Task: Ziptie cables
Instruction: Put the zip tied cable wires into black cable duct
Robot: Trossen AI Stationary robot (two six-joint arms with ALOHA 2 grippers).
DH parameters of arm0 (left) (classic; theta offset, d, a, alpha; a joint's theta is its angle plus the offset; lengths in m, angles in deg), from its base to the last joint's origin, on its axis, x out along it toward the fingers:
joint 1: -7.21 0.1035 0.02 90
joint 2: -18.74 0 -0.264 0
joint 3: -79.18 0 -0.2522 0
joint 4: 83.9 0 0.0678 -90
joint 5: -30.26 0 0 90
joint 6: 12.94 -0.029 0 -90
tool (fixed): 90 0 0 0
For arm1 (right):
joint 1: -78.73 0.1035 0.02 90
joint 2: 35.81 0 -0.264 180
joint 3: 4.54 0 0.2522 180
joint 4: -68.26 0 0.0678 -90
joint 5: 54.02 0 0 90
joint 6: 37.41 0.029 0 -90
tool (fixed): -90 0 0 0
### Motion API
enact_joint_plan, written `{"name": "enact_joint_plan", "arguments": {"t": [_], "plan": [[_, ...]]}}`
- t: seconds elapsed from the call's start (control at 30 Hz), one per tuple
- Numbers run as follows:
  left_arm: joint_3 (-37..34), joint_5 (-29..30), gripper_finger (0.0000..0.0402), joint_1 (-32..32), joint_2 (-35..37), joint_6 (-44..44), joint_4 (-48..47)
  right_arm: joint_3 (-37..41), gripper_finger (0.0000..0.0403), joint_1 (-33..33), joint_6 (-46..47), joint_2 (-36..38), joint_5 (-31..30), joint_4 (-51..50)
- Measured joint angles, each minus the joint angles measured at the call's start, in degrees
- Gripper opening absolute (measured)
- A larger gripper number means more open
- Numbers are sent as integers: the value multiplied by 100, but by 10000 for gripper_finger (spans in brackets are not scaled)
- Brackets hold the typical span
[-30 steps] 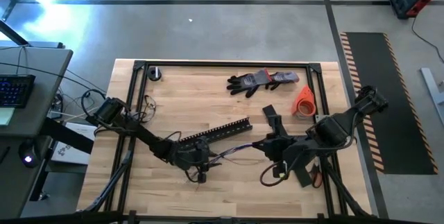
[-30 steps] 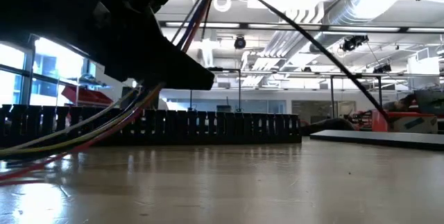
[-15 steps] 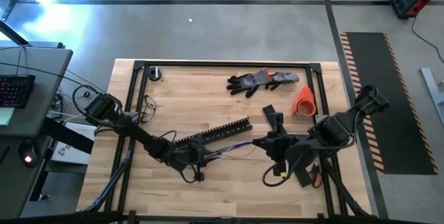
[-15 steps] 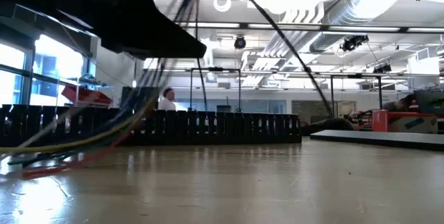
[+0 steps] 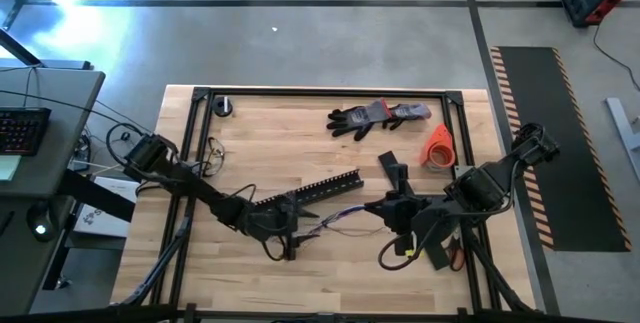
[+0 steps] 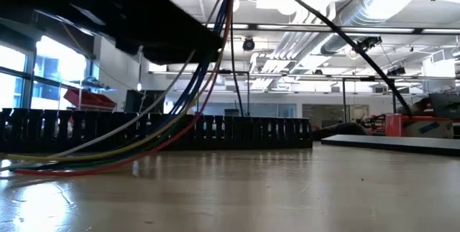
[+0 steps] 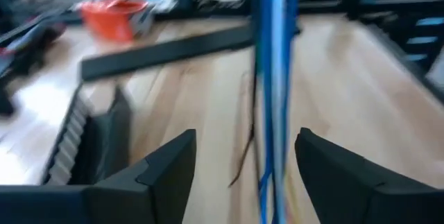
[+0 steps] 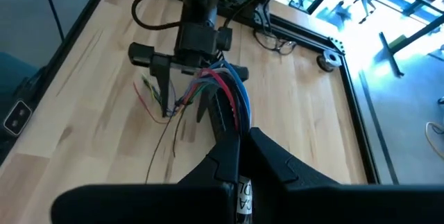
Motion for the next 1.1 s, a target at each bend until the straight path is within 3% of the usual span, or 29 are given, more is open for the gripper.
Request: {"name": "enact_joint_plan", "arguments": {"t": [0.27,0.47,0.6,0.83,0.97,1.1], "plan": [[88,-764,229,256,-534,-553,1418,2,0,-4,15,0,0,13],[671,-1192,217,391,-1118,-606,1440,4,0,-5,43,0,0,13],[875,-1134,165,339,-1245,-641,1028,6,0,-4,43,0,0,11],[883,-669,13,162,-1103,-375,137,7,0,26,48,0,0,-35],[881,-438,4,-7,-766,-104,-864,7,0,23,134,0,0,-131],[898,-159,1,-262,59,438,-2149,10,0,-187,299,-5,2,-452]]}}
